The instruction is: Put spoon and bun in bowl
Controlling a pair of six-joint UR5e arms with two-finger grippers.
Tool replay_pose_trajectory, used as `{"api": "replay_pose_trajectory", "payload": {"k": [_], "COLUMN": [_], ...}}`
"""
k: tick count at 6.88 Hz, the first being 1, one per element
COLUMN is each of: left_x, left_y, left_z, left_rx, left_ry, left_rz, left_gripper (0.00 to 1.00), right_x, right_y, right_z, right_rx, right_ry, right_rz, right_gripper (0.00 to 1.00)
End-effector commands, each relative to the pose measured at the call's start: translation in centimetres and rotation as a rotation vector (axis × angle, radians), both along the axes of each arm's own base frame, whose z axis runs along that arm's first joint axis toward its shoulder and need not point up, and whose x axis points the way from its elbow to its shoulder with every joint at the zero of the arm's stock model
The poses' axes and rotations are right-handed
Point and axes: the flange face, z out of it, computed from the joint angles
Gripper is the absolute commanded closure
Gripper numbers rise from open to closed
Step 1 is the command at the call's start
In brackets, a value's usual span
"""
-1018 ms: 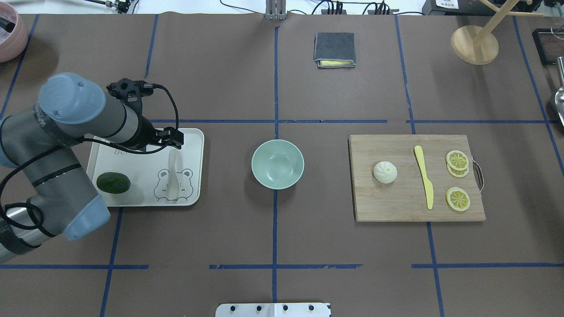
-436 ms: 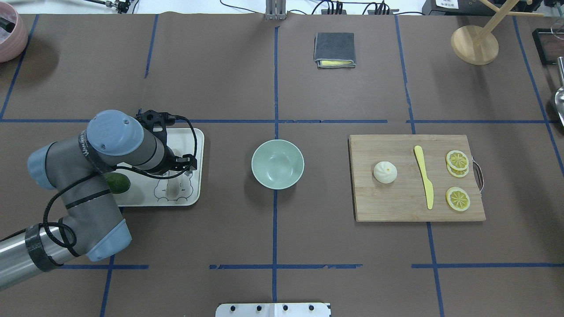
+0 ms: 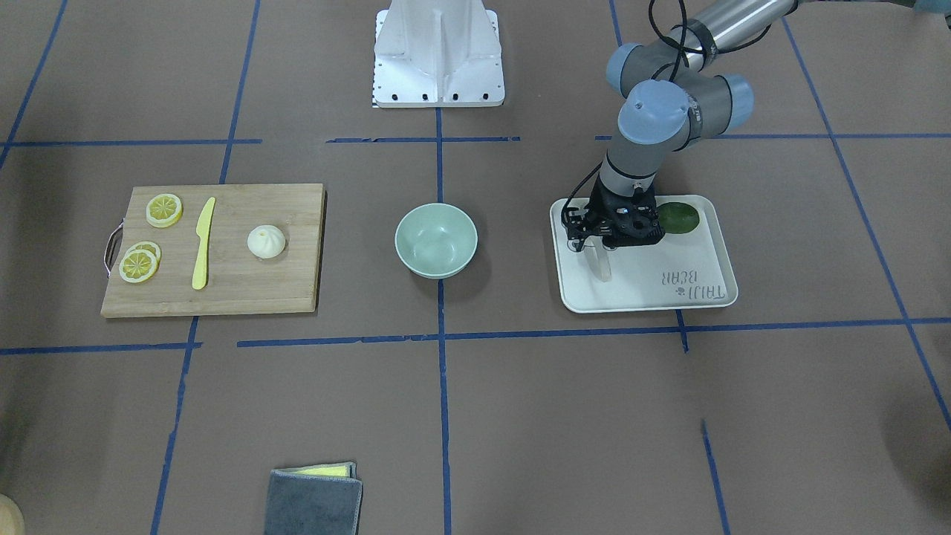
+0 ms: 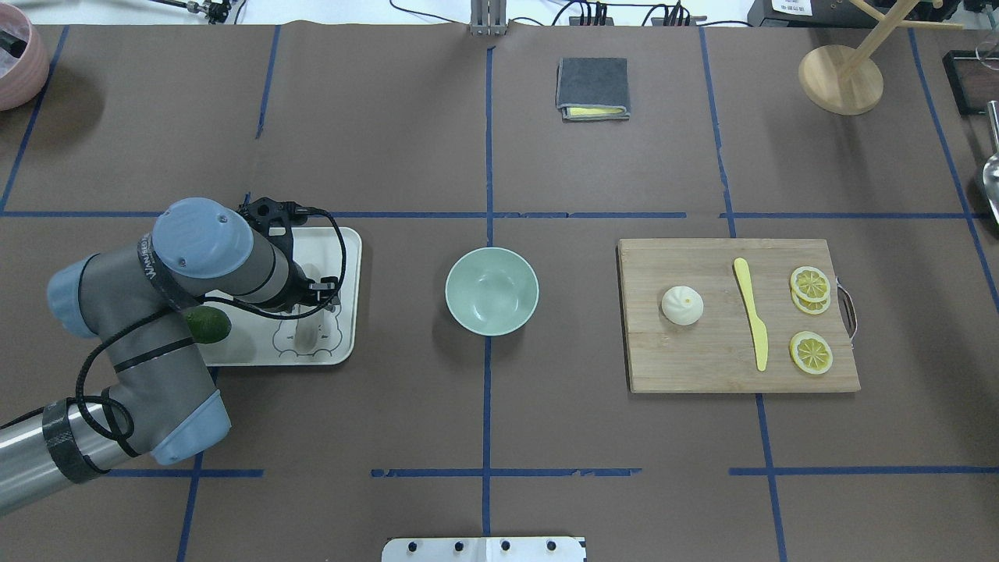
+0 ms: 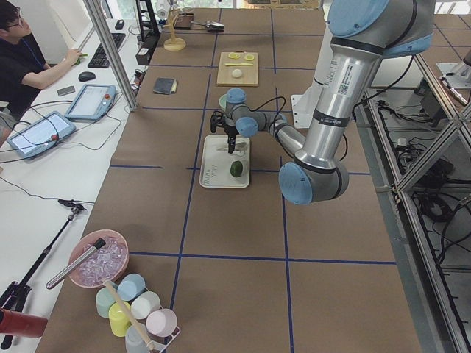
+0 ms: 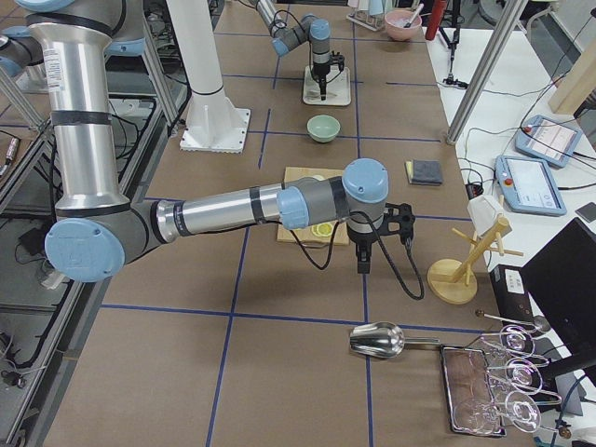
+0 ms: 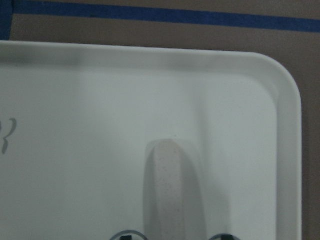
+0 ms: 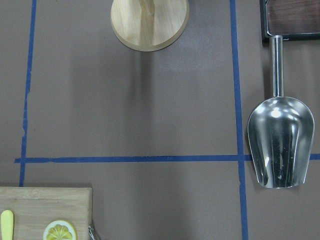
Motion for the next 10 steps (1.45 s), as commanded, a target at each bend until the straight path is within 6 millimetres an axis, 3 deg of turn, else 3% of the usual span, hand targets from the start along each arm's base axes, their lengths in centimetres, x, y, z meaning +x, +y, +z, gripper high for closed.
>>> {"api": "replay_pose_trajectory", "payload": {"k": [1, 3, 5, 6, 7, 8, 10], "left_x": [-0.4, -0.9, -4.0, -6.3, -7.3, -7.2, -5.4], "left_y": [-0.2, -0.8, -2.8, -4.0, -4.4, -4.5, -5.3], "left_z": [-0.4, -0.7, -1.9, -2.8, -4.4, -7.0, -12.6], "left_rx": [0.006, 0.002, 0.015, 0.021, 0.017, 0.034, -0.024], "left_ry": [0.006, 0.01, 0.027, 0.032, 0.03, 0.068, 0.16], "left_rz": [-0.008, -0.024, -0.074, -0.107, -0.122, -0.129, -0.206], "left_gripper": [0.7, 1.0, 1.0, 1.0, 1.0, 1.0, 1.0], "right_x": [0.0, 0.0, -1.6, -5.0, -10.0, -15.0, -23.4], "right_y": [0.0, 0.0, -0.4, -1.1, -1.3, -1.1, 0.8], "right_z": [0.0, 0.0, -1.2, -3.4, -6.5, -8.1, -10.5], "right_rx": [-0.002, -0.003, -0.003, -0.027, -0.059, -0.051, -0.068], "right_ry": [0.0, 0.0, -0.006, -0.021, -0.038, -0.052, -0.108], "right_rz": [0.0, 0.001, -0.009, -0.016, -0.025, -0.014, 0.066], "right_gripper": [0.0, 0.0, 0.0, 0.0, 0.0, 0.0, 0.0]}}
